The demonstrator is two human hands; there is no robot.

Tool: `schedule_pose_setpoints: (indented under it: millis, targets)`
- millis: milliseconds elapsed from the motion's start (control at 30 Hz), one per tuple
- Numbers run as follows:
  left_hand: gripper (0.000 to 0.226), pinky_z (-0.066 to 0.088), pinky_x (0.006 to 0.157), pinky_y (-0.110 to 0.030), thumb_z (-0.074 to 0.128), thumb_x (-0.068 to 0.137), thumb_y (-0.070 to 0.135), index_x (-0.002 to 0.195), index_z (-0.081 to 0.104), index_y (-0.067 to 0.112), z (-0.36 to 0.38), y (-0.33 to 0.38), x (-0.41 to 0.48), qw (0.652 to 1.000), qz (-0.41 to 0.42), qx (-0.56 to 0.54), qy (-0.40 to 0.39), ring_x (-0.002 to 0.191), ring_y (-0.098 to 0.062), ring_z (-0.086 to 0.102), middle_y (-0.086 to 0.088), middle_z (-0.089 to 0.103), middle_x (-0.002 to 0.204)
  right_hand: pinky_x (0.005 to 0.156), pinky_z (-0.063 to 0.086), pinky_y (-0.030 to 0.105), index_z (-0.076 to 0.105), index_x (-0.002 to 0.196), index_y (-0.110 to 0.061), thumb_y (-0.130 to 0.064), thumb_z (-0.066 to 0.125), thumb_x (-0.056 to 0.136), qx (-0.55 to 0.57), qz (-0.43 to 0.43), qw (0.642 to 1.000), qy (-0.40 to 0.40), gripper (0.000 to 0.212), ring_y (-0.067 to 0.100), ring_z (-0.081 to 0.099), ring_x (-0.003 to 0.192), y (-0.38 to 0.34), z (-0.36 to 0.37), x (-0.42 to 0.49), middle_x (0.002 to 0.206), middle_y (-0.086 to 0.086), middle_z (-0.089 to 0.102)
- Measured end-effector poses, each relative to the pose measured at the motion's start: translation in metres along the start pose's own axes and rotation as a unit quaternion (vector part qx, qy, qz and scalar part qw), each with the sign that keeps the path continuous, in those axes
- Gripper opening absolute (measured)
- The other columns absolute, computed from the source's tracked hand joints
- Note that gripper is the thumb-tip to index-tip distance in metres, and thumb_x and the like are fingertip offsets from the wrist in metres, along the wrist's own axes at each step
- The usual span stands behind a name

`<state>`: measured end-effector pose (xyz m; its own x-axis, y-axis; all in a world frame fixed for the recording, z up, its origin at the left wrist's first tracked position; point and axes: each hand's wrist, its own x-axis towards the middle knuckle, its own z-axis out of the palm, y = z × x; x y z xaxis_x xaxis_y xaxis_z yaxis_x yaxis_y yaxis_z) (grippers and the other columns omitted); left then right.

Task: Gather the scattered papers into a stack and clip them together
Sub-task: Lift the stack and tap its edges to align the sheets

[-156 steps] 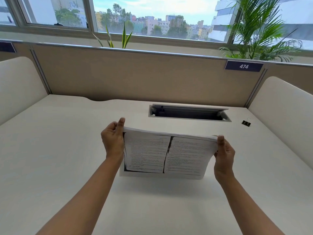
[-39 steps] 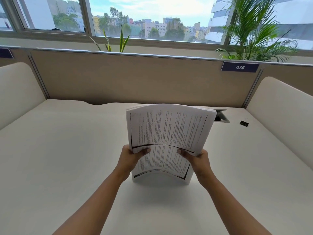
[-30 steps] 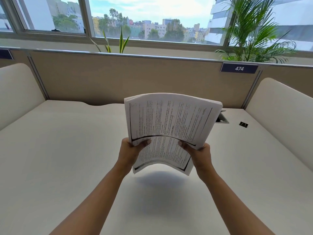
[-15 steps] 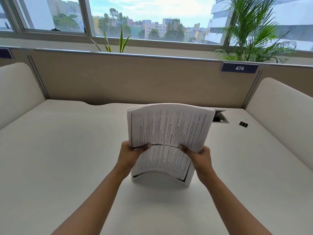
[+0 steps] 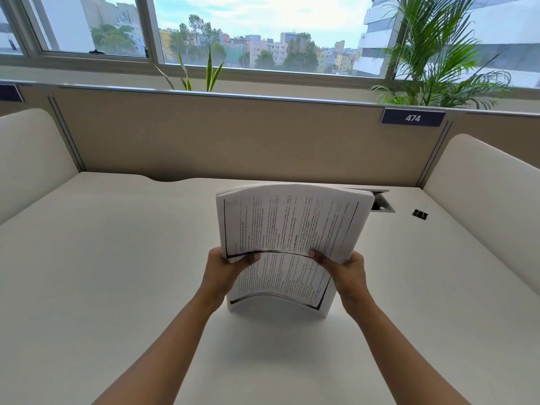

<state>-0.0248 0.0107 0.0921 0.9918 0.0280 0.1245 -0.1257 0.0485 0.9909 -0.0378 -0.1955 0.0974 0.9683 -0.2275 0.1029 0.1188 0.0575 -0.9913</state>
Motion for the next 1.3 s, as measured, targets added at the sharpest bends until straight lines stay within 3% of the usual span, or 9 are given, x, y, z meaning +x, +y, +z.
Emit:
schedule_pose_setpoints:
  millis: [333, 433, 533, 667, 800, 933, 1033, 1200, 1300]
  targets:
    - [0.019, 0.052, 0.071, -0.031, 0.065, 0.080, 0.003, 0.081, 0.067, 0.022, -0.002, -0.007, 0.004, 0.998, -0.010, -0.026, 0.050, 0.082, -0.021, 0.065, 0.010, 0.072, 0.078, 0.072, 0.054, 0.027, 0.061, 0.096, -0.025, -0.016, 0.072, 0.076, -0.043, -0.003, 0.999, 0.005, 0.024, 0.022, 0.061, 0.097, 0.009, -0.003, 0.001, 0.102, -0.001, 0.066]
    - [0.021, 0.056, 0.066, -0.029, 0.069, 0.074, 0.003, 0.076, 0.072, 0.024, -0.005, -0.006, 0.008, 0.990, -0.007, -0.110, 0.087, 0.073, -0.007, 0.070, 0.013, 0.074, 0.074, 0.092, 0.047, 0.037, 0.047, 0.121, -0.027, -0.028, 0.073, 0.075, -0.113, 0.018, 0.992, 0.044, 0.052, 0.017, 0.049, 0.117, 0.022, -0.012, 0.001, 0.126, -0.003, 0.053]
    - [0.026, 0.058, 0.066, -0.025, 0.078, 0.055, 0.020, 0.080, 0.073, 0.024, -0.006, -0.007, 0.012, 0.972, 0.008, -0.213, 0.096, 0.078, -0.006, 0.070, 0.011, 0.075, 0.083, 0.103, 0.037, 0.041, 0.025, 0.139, -0.024, -0.035, 0.074, 0.072, -0.085, 0.090, 0.991, 0.054, 0.084, 0.023, 0.043, 0.126, 0.035, -0.015, -0.003, 0.140, 0.002, 0.041]
    - [0.056, 0.059, 0.071, -0.032, 0.090, 0.033, 0.036, 0.084, 0.070, 0.023, -0.001, -0.012, 0.013, 0.952, -0.017, -0.283, 0.116, 0.084, -0.010, 0.070, 0.009, 0.075, 0.087, 0.095, 0.043, 0.043, 0.030, 0.132, -0.026, -0.071, 0.077, 0.029, 0.026, 0.210, 0.976, -0.051, 0.122, 0.022, 0.051, 0.118, 0.045, -0.007, -0.013, 0.125, 0.002, 0.052]
    - [0.020, 0.053, 0.083, -0.041, 0.070, 0.073, 0.006, 0.085, 0.066, 0.023, 0.013, -0.011, 0.006, 0.938, -0.057, -0.314, 0.137, 0.092, -0.020, 0.062, 0.010, 0.074, 0.080, 0.087, 0.050, 0.039, 0.045, 0.128, -0.020, -0.041, 0.071, 0.071, 0.111, 0.202, 0.966, -0.118, 0.066, 0.024, 0.059, 0.109, 0.046, 0.008, -0.015, 0.115, 0.004, 0.065]
    - [0.027, 0.052, 0.084, -0.043, 0.058, 0.084, 0.000, 0.087, 0.066, 0.026, 0.025, -0.009, -0.003, 0.926, -0.074, -0.345, 0.135, 0.089, -0.020, 0.062, 0.009, 0.074, 0.079, 0.083, 0.055, 0.042, 0.054, 0.117, -0.019, -0.020, 0.064, 0.072, 0.212, 0.152, 0.963, -0.072, 0.046, 0.028, 0.062, 0.101, 0.040, 0.017, -0.013, 0.110, 0.009, 0.067]
    - [0.030, 0.052, 0.081, -0.043, 0.055, 0.086, 0.000, 0.091, 0.064, 0.028, 0.027, -0.010, -0.005, 0.926, -0.071, -0.349, 0.125, 0.089, -0.020, 0.062, 0.008, 0.074, 0.082, 0.077, 0.057, 0.042, 0.058, 0.111, -0.020, -0.020, 0.072, 0.065, 0.230, 0.124, 0.964, -0.039, 0.047, 0.028, 0.066, 0.095, 0.038, 0.017, -0.008, 0.109, 0.009, 0.069]
    - [0.029, 0.055, 0.078, -0.040, 0.055, 0.087, 0.001, 0.090, 0.065, 0.028, 0.027, -0.012, -0.005, 0.922, -0.083, -0.358, 0.120, 0.088, -0.019, 0.063, 0.008, 0.074, 0.082, 0.066, 0.058, 0.031, 0.061, 0.106, -0.019, -0.044, 0.091, 0.027, 0.229, 0.107, 0.968, -0.004, 0.088, 0.020, 0.070, 0.089, 0.037, 0.010, -0.002, 0.104, 0.003, 0.072]
    - [0.027, 0.053, 0.081, -0.041, 0.056, 0.086, 0.002, 0.089, 0.066, 0.026, 0.028, -0.013, -0.004, 0.920, -0.094, -0.363, 0.117, 0.088, -0.019, 0.064, 0.007, 0.075, 0.082, 0.068, 0.058, 0.031, 0.060, 0.112, -0.017, -0.039, 0.088, 0.043, 0.222, 0.087, 0.971, -0.020, 0.077, 0.022, 0.069, 0.095, 0.040, 0.008, -0.001, 0.107, 0.004, 0.071]
